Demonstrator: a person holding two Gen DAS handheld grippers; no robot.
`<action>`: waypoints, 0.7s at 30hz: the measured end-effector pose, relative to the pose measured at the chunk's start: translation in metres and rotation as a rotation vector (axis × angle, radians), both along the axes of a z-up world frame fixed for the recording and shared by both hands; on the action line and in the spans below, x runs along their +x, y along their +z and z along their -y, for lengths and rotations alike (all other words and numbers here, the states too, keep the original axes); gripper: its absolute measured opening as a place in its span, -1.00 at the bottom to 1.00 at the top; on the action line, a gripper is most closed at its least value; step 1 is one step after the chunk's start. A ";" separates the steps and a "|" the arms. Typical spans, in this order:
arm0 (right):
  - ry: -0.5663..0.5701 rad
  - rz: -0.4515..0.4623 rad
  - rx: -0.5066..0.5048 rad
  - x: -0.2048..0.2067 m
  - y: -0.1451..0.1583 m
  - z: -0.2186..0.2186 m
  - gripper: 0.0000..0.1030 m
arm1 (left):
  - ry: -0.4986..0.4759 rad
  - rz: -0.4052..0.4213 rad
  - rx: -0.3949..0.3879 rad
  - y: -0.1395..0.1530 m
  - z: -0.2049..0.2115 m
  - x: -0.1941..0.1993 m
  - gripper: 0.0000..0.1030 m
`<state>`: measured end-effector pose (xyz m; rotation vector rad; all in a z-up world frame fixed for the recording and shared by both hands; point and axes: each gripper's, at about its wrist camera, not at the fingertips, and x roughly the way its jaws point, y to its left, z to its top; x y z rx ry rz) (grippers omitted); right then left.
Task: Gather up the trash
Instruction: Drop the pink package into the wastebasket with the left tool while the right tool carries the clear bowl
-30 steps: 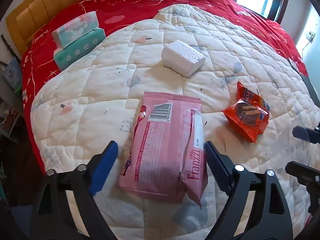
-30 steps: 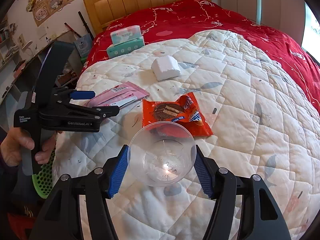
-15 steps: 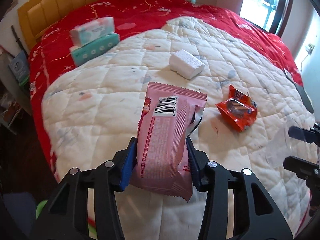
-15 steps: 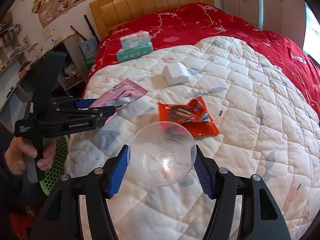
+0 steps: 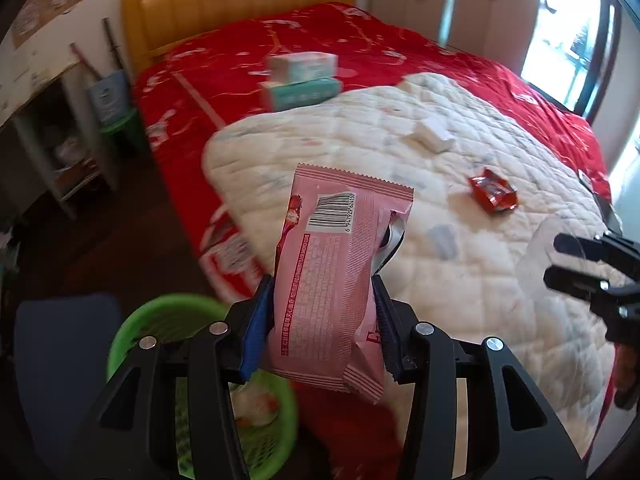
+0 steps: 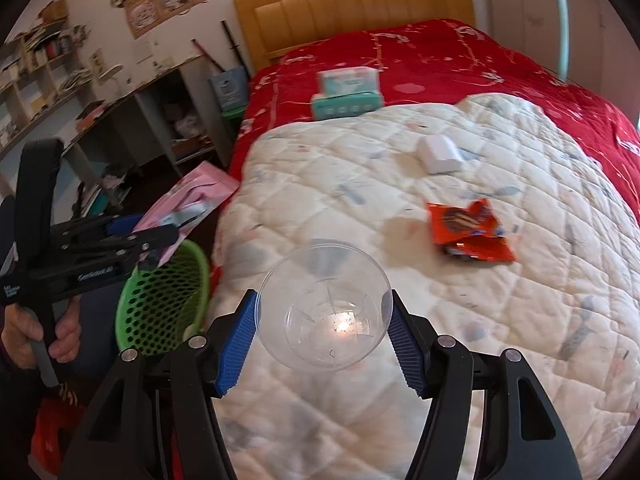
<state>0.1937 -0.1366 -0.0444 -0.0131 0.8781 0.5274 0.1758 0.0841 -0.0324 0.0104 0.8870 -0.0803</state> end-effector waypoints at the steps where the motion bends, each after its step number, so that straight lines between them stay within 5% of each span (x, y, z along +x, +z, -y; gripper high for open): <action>1: 0.009 0.000 0.001 -0.003 0.000 -0.005 0.19 | 0.018 0.003 0.003 0.000 -0.009 -0.009 -0.09; 13: 0.117 0.021 -0.011 -0.032 0.012 -0.065 0.19 | 0.203 -0.067 -0.007 -0.027 -0.096 -0.074 -0.08; 21: 0.140 0.020 -0.021 -0.035 0.014 -0.080 0.19 | 0.274 -0.117 -0.041 -0.052 -0.120 -0.083 0.25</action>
